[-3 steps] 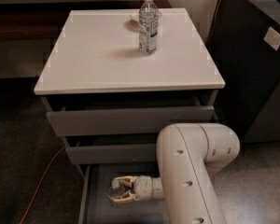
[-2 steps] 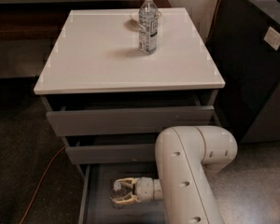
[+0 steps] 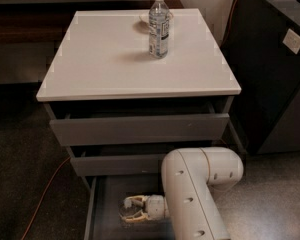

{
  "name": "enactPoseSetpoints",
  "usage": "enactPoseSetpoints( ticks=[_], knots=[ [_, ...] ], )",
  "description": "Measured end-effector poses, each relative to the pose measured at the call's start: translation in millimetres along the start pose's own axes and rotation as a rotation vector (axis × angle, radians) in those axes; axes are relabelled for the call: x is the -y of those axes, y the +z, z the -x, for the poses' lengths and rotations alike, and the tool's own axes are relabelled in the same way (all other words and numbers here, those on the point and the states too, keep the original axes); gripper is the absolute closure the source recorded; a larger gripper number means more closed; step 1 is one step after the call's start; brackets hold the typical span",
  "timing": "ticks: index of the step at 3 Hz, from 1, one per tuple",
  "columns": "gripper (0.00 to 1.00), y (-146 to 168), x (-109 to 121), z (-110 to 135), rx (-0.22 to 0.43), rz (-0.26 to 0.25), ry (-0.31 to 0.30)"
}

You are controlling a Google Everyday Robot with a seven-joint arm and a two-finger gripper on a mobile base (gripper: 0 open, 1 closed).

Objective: Place water bottle into bottom drawer

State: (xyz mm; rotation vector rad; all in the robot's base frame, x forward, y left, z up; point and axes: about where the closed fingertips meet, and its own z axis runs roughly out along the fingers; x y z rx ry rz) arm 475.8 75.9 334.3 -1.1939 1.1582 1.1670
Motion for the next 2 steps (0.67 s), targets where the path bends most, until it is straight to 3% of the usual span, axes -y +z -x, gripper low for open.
enactPoseSetpoints(
  ticks=[2],
  knots=[
    [0.97, 3.5, 10.0, -52.5, -0.016, 0.016, -0.017]
  ],
)
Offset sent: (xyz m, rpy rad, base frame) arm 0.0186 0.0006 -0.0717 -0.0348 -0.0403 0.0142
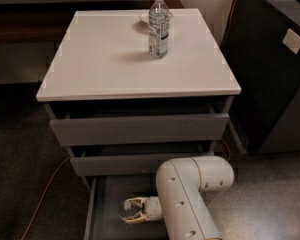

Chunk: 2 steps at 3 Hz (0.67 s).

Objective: Place water bottle into bottom drawer

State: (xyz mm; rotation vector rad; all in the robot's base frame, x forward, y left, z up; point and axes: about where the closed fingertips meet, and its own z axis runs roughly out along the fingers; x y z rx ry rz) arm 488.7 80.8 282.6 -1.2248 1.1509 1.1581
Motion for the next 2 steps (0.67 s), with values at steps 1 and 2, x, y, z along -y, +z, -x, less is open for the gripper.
enactPoseSetpoints(
  ticks=[1, 2],
  knots=[
    [0.66, 2.3, 4.0, -14.6, -0.018, 0.005, -0.009],
    [0.44, 1.9, 6.0, -25.6, -0.019, -0.002, 0.004]
  ],
)
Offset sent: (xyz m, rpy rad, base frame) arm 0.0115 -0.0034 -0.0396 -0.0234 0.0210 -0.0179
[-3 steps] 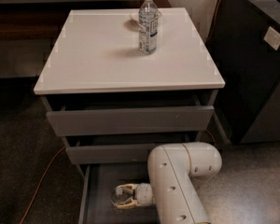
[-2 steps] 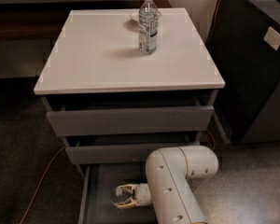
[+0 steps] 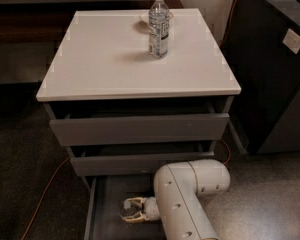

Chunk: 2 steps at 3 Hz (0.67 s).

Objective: Place water bottle into bottom drawer

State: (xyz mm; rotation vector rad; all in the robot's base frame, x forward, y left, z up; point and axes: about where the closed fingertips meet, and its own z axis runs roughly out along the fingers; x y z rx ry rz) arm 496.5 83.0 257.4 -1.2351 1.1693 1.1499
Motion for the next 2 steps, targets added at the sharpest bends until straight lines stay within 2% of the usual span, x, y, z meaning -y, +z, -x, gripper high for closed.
enactPoseSetpoints(
  ticks=[2],
  knots=[
    [0.0, 0.4, -1.1, -23.1, -0.007, 0.0, 0.078]
  ],
)
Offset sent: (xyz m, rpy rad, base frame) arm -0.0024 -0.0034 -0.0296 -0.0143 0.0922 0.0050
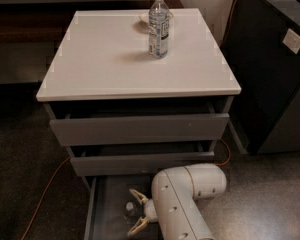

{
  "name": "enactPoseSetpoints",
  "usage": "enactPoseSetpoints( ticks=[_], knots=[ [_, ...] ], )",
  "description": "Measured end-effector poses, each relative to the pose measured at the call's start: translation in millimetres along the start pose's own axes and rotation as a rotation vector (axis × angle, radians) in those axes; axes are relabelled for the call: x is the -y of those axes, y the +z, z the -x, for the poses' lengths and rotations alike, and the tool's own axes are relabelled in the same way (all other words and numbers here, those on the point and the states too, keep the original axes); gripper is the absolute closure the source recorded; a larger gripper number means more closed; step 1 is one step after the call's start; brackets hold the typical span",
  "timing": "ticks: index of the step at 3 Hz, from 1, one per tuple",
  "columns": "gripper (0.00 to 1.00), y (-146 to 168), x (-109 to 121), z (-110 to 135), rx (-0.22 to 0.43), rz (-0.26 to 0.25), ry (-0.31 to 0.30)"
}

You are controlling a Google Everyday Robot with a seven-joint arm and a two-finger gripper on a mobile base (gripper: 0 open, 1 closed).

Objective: Place water bottle into bottom drawer

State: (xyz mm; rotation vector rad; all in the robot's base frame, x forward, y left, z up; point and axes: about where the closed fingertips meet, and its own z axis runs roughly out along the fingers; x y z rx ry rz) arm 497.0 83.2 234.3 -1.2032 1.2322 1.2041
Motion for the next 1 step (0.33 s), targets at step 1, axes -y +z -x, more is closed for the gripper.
enactPoseSetpoints(
  ticks=[1],
  knots=[
    [0.0, 0.0, 0.0, 0.0, 0.0, 0.0, 0.0]
  ],
)
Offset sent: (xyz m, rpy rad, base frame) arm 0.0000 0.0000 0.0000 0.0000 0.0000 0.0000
